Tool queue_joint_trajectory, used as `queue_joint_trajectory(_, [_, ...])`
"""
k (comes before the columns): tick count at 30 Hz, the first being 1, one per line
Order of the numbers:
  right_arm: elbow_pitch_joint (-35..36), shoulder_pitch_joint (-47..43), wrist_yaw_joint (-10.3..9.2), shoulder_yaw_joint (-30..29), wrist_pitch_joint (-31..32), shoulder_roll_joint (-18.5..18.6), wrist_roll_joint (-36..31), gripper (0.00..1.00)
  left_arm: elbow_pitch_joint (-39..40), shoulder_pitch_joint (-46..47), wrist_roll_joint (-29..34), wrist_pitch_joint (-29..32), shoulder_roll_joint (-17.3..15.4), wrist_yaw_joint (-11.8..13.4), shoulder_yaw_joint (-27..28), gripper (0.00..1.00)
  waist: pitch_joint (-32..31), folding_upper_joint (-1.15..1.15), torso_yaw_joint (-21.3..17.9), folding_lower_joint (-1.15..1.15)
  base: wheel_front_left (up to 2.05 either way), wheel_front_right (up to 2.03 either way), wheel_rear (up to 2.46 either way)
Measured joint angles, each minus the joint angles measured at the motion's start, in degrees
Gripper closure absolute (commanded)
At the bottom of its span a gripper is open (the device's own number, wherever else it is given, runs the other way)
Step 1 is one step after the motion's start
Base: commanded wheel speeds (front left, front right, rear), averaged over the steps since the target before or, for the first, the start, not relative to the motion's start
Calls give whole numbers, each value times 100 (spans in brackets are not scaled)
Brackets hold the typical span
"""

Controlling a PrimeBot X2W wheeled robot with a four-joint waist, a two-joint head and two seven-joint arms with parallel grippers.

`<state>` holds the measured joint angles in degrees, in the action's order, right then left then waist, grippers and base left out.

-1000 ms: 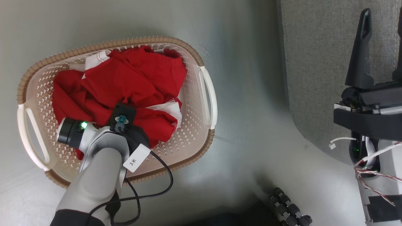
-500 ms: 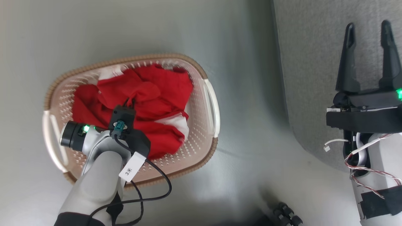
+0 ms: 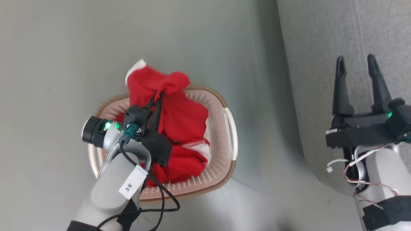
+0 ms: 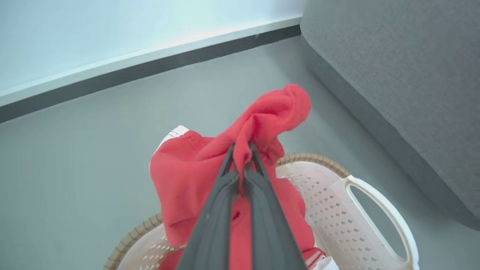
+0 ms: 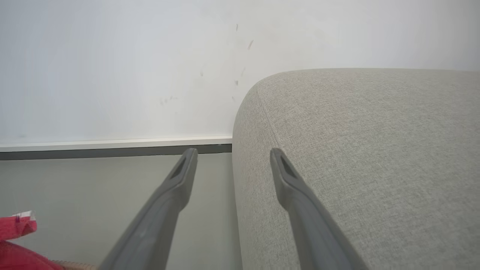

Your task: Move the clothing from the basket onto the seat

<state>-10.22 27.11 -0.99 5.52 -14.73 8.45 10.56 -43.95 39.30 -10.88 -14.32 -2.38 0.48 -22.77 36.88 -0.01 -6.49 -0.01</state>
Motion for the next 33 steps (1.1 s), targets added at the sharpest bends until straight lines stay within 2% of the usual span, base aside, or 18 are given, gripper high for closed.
queue_joint_trajectory(13, [-569,-226,110,43,1,-133,-1,0,793,-99,-23,0,10,-207,79,100,-1102,0,388,0,0,0,0])
queue_joint_trajectory(26, [-1080,-450,331,272,1,-198,-55,0,917,-85,-80,-1,-31,-413,58,100,-2153,0,554,0,0,0,0])
queue_joint_trajectory(33, [-1357,-603,439,443,1,-234,-96,0,808,-81,-313,9,-15,-511,-8,100,-2757,0,598,0,0,0,0])
